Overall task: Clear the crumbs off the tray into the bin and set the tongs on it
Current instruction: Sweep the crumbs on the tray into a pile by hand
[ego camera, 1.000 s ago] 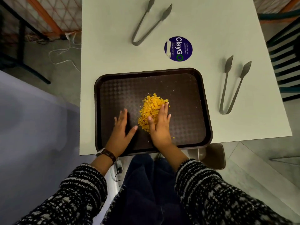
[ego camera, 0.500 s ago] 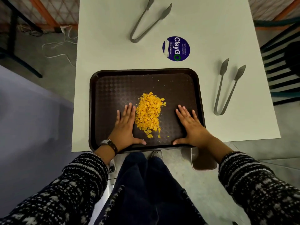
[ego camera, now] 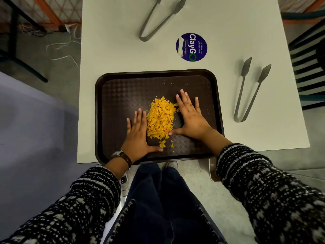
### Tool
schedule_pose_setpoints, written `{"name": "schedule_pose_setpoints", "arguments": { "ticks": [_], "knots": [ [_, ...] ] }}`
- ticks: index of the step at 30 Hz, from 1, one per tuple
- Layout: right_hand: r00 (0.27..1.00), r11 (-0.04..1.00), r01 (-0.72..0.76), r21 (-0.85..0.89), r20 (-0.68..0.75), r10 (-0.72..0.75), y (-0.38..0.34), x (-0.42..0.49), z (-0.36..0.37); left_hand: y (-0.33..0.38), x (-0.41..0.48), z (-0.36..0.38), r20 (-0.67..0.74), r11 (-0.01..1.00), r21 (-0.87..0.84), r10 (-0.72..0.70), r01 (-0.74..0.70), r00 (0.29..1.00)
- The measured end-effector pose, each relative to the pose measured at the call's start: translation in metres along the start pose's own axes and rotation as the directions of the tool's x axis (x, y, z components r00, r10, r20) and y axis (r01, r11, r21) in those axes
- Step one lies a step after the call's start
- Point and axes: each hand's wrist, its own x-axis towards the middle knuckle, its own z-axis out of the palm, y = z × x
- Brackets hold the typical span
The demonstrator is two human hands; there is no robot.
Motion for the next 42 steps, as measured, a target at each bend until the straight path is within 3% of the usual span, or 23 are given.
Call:
{"name": "schedule_pose_setpoints", "arguments": {
  "ticks": [5, 14, 24, 28, 37, 42],
  "knots": [
    [0.998, 0.998, -0.054, 0.033, -0.032, 0.055, -0.001, -0.014, 0.002, 0.009, -0.005, 0.01, -0.02, 1.0, 0.004, -0.019, 0.019, 1.0],
    [0.997, 0.999, -0.05, 0.003, 0.055, 0.05, -0.007, -0.059, 0.027, 0.008, 0.014, -0.001, -0.076, 1.0, -0.004, -0.025, 0.025, 0.997],
    [0.988, 0.989, -0.128, 0.073, -0.076, 0.133, -0.025, -0.008, 0.02, -0.016, -0.006, 0.004, -0.07, 0.997, -0.079, -0.03, 0.024, 0.997],
    [0.989, 0.978, -0.09, 0.186, -0.098, 0.11, -0.032, -0.012, 0.024, -0.014, -0.007, 0.008, -0.079, 0.999, -0.033, -0.005, 0.002, 0.997],
    [0.926, 0.81, -0.192, 0.554, -0.172, 0.338, -0.052, -0.014, 0.037, 0.011, 0.015, 0.012, -0.089, 0.998, -0.052, 0.034, -0.038, 0.995],
    [0.903, 0.764, -0.201, 0.614, -0.186, 0.387, -0.057, 0.003, 0.037, 0.017, 0.033, 0.009, -0.12, 0.99, -0.101, 0.084, -0.097, 0.989]
  ]
}}
